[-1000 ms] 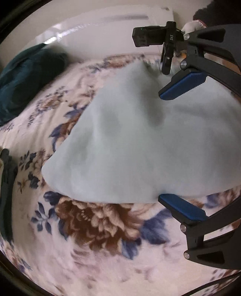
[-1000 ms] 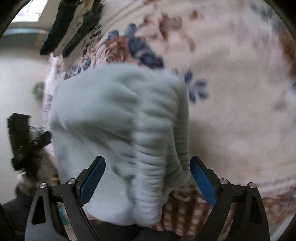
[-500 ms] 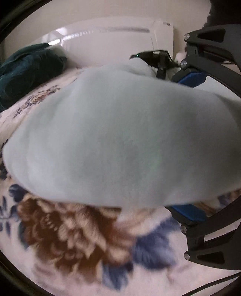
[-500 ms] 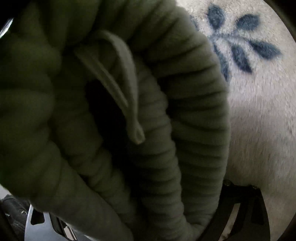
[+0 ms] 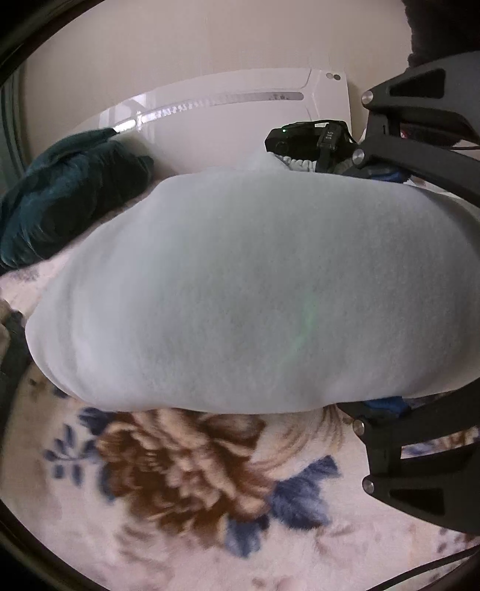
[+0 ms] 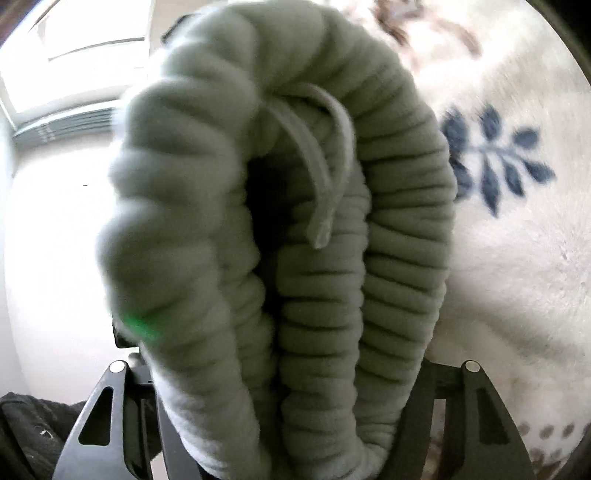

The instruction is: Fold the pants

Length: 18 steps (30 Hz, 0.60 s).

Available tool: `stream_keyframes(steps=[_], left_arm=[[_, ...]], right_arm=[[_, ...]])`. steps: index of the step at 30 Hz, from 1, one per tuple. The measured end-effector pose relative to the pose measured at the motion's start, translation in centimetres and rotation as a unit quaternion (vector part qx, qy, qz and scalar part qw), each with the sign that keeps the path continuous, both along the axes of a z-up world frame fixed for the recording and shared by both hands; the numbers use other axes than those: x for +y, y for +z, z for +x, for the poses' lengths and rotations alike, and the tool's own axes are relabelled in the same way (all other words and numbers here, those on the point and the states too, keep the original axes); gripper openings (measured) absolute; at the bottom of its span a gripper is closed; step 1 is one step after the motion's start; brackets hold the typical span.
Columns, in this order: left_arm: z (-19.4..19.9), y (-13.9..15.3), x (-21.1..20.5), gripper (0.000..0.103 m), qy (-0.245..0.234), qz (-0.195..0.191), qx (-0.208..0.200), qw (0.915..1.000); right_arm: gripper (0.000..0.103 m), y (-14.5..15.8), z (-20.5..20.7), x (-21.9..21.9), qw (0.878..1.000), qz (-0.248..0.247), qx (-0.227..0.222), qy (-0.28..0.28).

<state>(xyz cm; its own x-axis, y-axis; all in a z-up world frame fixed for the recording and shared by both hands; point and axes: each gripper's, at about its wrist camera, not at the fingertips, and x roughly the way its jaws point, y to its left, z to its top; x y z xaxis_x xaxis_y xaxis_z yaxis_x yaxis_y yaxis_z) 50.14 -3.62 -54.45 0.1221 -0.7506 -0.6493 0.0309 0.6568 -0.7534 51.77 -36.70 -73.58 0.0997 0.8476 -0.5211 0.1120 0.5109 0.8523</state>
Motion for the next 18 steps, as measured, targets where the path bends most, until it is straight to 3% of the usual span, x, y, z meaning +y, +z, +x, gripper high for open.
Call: stream_keyframes(steps=[6, 10, 14, 18], left_arm=[[2.7, 6.2, 2.0, 0.079, 0.022, 0.005, -0.025, 0.9994], [7.2, 11.0, 5.1, 0.079, 0.033, 0.01, -0.039, 0.9987], [15.1, 15.7, 9.7, 0.079, 0.045, 0.014, -0.063, 0.9969], [24.0, 18.3, 14.1, 0.079, 0.056, 0.018, -0.075, 0.9954]], right_arm=[[0.067, 6.3, 2.7, 2.5, 1.0, -0.003, -0.03, 0.004], [0.067, 12.6, 7.9, 6.0, 0.999, -0.012, -0.049, 0.015], [0.067, 17.9, 15.1, 10.2, 0.997, -0.02, -0.071, 0.021], [0.067, 21.5, 24.1, 15.0, 0.996, -0.019, -0.088, 0.012]])
